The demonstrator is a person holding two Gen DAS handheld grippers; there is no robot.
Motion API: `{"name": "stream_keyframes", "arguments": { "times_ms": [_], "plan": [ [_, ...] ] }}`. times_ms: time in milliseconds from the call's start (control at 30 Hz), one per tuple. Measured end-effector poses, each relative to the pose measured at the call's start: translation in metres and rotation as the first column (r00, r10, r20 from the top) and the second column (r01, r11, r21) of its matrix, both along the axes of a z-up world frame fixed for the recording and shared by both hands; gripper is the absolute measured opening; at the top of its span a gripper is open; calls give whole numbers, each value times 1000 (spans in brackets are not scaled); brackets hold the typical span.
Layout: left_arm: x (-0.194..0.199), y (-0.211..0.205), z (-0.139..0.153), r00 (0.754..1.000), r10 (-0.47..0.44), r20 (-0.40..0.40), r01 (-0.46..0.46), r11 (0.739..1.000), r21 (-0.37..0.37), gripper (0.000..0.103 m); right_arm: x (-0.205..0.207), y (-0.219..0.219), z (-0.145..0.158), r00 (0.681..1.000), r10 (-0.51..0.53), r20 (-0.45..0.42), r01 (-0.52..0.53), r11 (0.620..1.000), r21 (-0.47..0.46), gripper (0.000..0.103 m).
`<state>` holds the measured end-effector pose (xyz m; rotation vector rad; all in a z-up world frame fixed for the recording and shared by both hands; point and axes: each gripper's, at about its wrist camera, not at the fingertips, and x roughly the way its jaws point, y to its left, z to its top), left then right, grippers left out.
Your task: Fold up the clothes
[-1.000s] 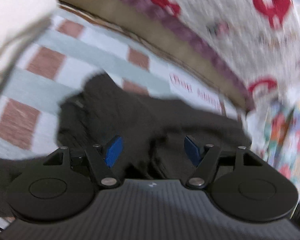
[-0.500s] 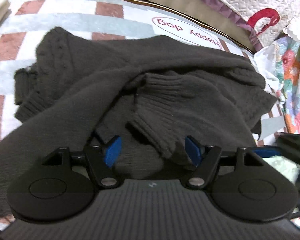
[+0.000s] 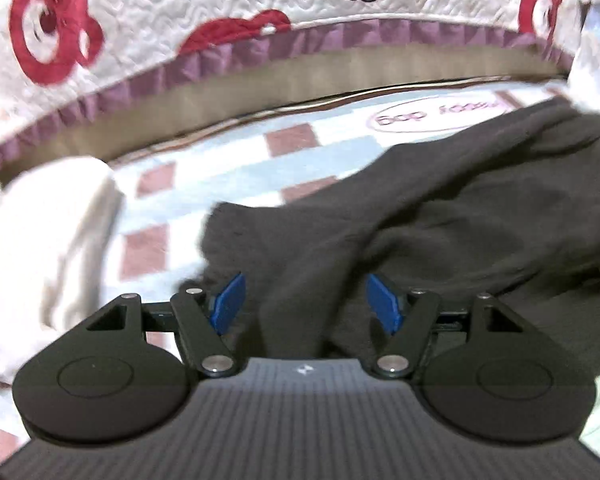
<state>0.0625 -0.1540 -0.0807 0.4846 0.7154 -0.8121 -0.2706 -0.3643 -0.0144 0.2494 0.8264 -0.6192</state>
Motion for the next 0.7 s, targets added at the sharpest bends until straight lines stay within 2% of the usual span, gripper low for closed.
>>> {"name": "stream_keyframes", "arguments": {
  "times_ms": [100,167,233,300,333,433,567,633,700],
  "plan": [
    [16,9,1,998,65,-18,-65,998,3,67,-41,-4,-1,979,-164,-119,164,986,-13,9],
    [26,15,1,994,108,-30,-107,994,6,67,-51,-8,-15,941,-233,-245,235,972,-21,16],
    [29,21,-2,993,115,-10,-115,993,30,68,-59,-13,-26,902,-309,-303,309,950,-49,51],
    [30,25,-7,994,109,1,-109,992,61,69,-62,-18,-29,898,-336,-283,339,940,-41,51],
    [30,26,-10,994,108,-4,-107,992,73,69,-60,-19,-27,908,-333,-257,337,941,-26,52],
    [36,40,-17,987,131,-96,-124,989,74,73,-42,-15,-15,949,-270,-160,277,961,18,53],
    [36,48,-28,974,116,-197,-102,992,81,76,-23,-16,-1,970,-241,-20,241,970,27,55],
    [27,43,-32,976,83,-199,-65,993,96,79,-6,-15,-1,979,-203,-2,203,979,26,55],
    [21,39,-33,980,58,-190,-38,993,108,87,11,-14,-1,988,-153,12,153,988,24,55]
  ]
}}
